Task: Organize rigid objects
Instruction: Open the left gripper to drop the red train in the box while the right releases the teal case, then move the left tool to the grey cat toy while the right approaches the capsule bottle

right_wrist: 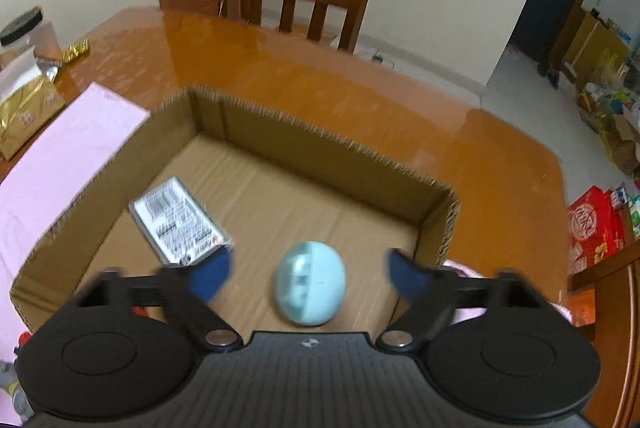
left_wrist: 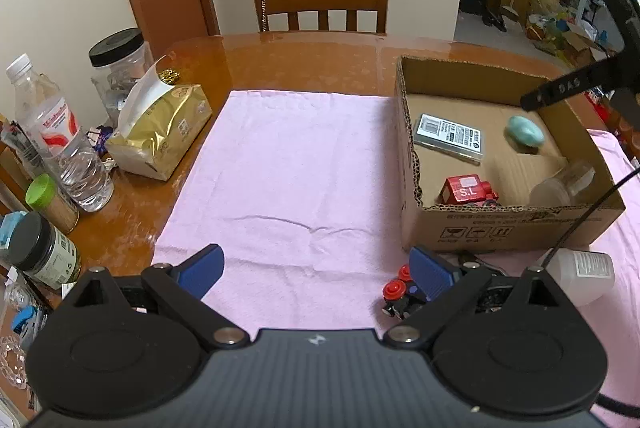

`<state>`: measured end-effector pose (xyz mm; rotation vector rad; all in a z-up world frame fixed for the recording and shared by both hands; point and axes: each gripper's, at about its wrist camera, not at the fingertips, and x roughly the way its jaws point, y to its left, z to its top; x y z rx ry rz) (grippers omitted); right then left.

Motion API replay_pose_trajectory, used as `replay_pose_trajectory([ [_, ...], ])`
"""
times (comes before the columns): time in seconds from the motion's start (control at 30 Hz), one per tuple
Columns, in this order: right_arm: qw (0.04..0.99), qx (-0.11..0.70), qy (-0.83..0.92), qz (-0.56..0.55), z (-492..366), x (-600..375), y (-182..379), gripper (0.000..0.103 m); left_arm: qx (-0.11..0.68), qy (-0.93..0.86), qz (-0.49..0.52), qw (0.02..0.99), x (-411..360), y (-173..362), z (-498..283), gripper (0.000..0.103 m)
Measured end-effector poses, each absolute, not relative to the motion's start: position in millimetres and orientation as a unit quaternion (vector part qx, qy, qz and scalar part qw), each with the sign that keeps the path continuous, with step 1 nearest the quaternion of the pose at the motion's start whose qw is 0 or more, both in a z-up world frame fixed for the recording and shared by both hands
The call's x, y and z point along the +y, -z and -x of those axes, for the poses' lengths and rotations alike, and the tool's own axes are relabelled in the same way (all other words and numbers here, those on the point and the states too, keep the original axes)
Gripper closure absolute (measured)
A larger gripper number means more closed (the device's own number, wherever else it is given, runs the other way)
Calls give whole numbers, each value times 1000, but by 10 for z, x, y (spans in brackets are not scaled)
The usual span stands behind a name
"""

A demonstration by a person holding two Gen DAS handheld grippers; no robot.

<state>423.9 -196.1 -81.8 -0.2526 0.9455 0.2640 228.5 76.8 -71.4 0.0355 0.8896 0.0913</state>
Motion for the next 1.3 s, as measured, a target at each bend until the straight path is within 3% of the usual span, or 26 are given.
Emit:
replay_pose_trajectory([
  [0.3, 880, 447, -126, 103, -3882, -2039, 522, 0, 428, -29, -23, 903, 665, 623, -2181, 2],
  [0.57, 895, 420, -133, 74, -2942, -2116, 535, 0, 446, -6, -32, 894, 605, 841, -1910, 2],
  [0.93, 869, 449, -188, 90, -2044, -1806, 948, 0, 459, -17, -24, 888, 628, 991, -1657, 2],
  [1.3, 827, 438, -312, 163, -1896, -1117, 1175, 0, 461, -48, -4, 886, 791, 998, -1509, 2],
])
